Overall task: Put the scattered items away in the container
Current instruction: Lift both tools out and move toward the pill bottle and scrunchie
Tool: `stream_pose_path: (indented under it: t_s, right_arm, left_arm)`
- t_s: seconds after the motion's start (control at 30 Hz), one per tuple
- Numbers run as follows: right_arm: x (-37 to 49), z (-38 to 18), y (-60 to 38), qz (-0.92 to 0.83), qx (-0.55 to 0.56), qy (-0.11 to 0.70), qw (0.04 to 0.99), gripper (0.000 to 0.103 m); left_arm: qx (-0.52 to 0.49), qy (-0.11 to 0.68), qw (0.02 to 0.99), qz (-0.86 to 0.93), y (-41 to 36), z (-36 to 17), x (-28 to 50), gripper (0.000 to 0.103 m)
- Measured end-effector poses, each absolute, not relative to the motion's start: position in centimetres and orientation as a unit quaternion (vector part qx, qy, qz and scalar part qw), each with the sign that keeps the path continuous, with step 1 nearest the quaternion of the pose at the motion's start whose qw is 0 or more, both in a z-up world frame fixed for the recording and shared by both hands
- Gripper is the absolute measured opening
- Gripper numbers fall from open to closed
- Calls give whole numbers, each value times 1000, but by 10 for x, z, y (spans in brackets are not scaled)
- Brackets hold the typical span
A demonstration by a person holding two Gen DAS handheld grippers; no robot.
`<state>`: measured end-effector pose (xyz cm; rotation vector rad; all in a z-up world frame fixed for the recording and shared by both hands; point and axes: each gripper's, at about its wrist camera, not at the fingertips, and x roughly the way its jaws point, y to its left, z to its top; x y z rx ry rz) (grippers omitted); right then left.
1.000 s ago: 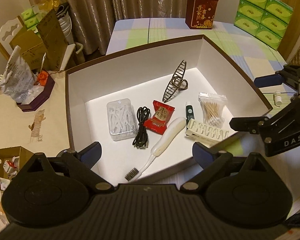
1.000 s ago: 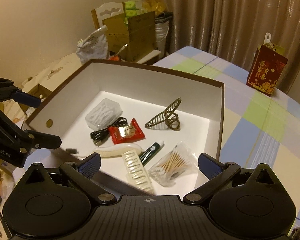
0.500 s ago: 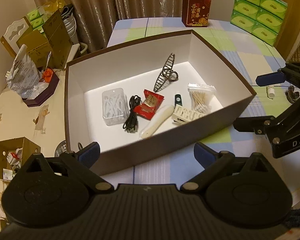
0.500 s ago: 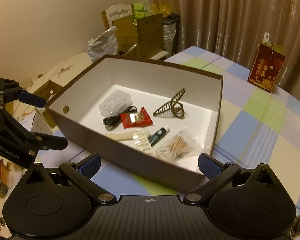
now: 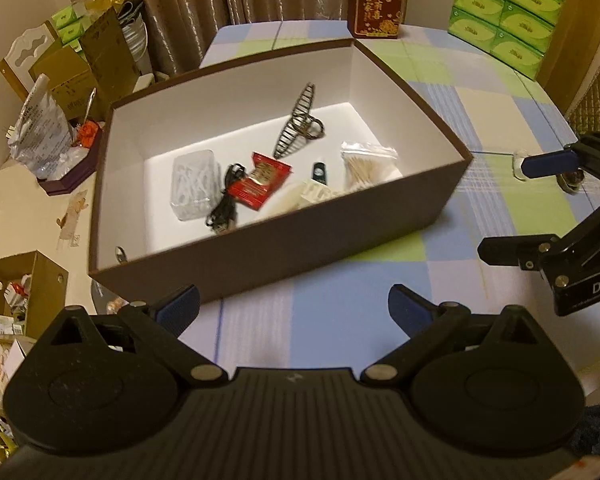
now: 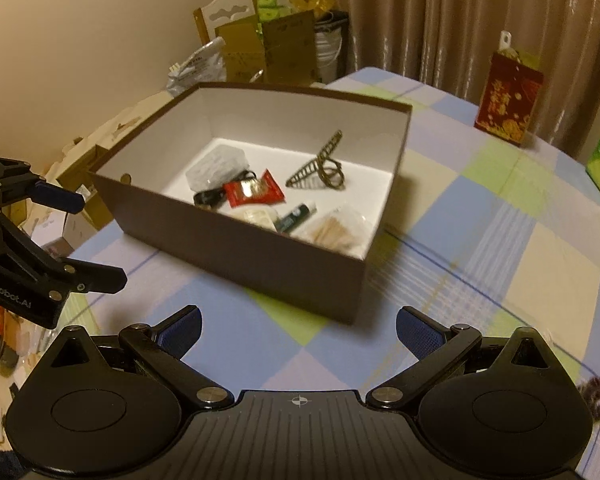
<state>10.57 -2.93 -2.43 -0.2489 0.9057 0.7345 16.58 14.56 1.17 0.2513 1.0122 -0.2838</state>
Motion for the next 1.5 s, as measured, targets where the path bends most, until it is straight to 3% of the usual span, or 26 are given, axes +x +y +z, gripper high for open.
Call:
stream_pose_path:
  t_s: [0.93, 1.5]
  right_arm:
    - [93, -39, -197, 226, -43, 483, 845, 101]
    - [109, -58, -283, 99, -5, 480, 871, 101]
  left_arm:
    - [146, 516, 812, -229, 3, -26, 135, 99]
    - [169, 484, 807, -293, -98, -45, 161, 99]
